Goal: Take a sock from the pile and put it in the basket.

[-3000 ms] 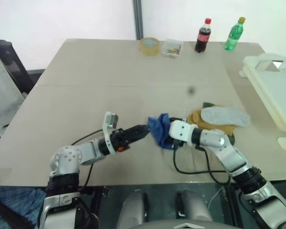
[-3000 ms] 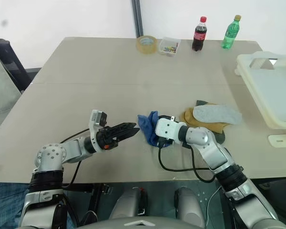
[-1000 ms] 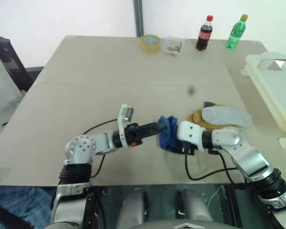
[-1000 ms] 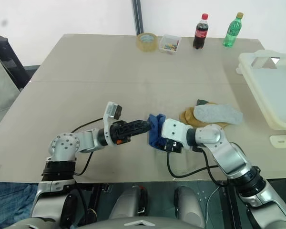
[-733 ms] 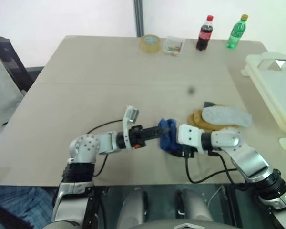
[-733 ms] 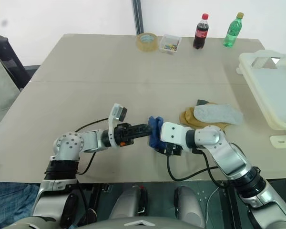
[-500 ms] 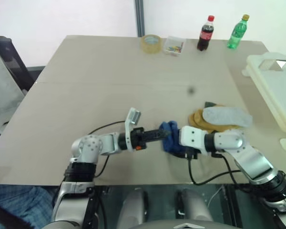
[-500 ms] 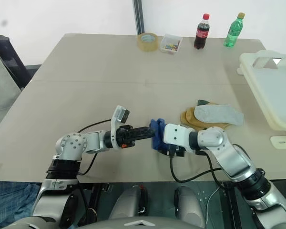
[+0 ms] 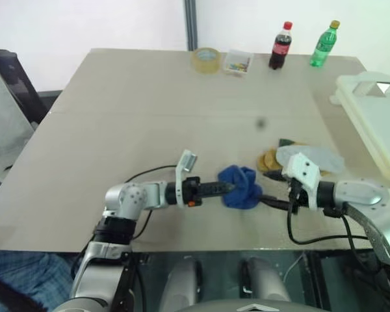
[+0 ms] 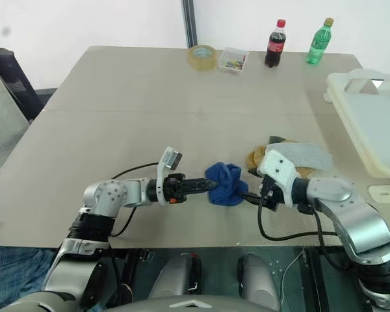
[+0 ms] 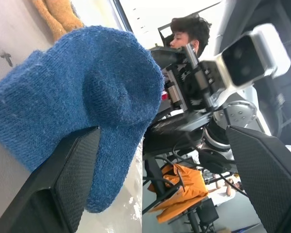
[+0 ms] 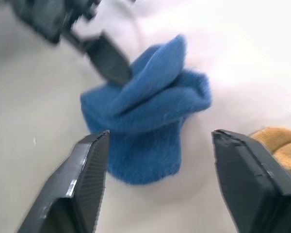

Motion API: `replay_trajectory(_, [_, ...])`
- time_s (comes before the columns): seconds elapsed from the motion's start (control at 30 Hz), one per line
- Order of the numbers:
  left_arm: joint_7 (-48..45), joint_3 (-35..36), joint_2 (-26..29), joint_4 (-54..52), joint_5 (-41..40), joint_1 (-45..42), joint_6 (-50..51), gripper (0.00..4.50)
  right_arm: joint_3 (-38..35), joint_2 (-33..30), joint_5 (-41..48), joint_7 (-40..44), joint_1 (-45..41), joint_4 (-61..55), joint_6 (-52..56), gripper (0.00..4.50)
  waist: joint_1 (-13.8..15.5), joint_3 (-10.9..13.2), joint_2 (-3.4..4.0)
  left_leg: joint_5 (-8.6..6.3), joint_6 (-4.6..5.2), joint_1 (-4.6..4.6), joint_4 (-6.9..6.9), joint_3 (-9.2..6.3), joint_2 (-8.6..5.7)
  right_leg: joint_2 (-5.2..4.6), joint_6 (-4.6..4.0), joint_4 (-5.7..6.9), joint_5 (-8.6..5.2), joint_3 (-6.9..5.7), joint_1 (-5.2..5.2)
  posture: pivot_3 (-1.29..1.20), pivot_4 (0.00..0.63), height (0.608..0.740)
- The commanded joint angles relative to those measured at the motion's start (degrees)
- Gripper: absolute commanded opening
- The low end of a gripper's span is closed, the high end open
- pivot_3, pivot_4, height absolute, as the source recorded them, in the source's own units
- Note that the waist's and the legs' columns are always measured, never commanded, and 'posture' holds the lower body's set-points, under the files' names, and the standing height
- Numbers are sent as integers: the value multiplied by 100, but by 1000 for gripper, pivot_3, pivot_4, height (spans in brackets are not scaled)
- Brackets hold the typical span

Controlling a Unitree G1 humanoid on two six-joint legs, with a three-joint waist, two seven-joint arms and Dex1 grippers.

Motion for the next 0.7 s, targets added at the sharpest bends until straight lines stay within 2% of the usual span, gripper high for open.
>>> replay_trajectory(0.03, [-251, -156, -55, 104, 133, -107, -135, 4500, -378, 586, 637, -560, -332, -9, 715, 4431, -12, 0, 0, 0, 0, 0, 0, 0, 0, 0, 0, 0, 0, 0, 0, 0, 150, 740])
replay_trajectory(0.23, [-538, -356, -45, 254, 370, -199, -303, 4500, -514, 1495, 589, -1729, -783, 729, 1270, 4431, 8, 0, 0, 0, 1, -3, 2, 0, 0, 1, 0, 2, 1, 0, 0, 0, 150, 740])
replay_trajectory(0.4, [-691, -432, -33, 312, 551, -171, -469, 4500, -432, 1343, 664, -1973, -389, 878, 1924, 4431, 68, -1, 1, 0, 1, -5, 1, -1, -2, 1, 0, 1, 1, 0, 0, 0, 150, 740])
replay_trajectory(0.6, [-777, -454, -49, 356, 692, -90, -606, 4500, -797, 1428, 1240, -1927, -157, 780, 2625, 4431, 75, -9, 4, -1, 2, 4, 2, 0, 2, 3, -1, 3, 0, 1, 4, 0, 150, 740])
replay_trajectory(0.7, [-793, -443, -73, 363, 731, -80, -636, 4500, -775, 1370, 1610, -1770, -83, 540, 2961, 3616, 78, -12, 5, -1, 2, 5, 3, -3, 4, 5, -1, 4, 0, 0, 6, 0, 150, 740])
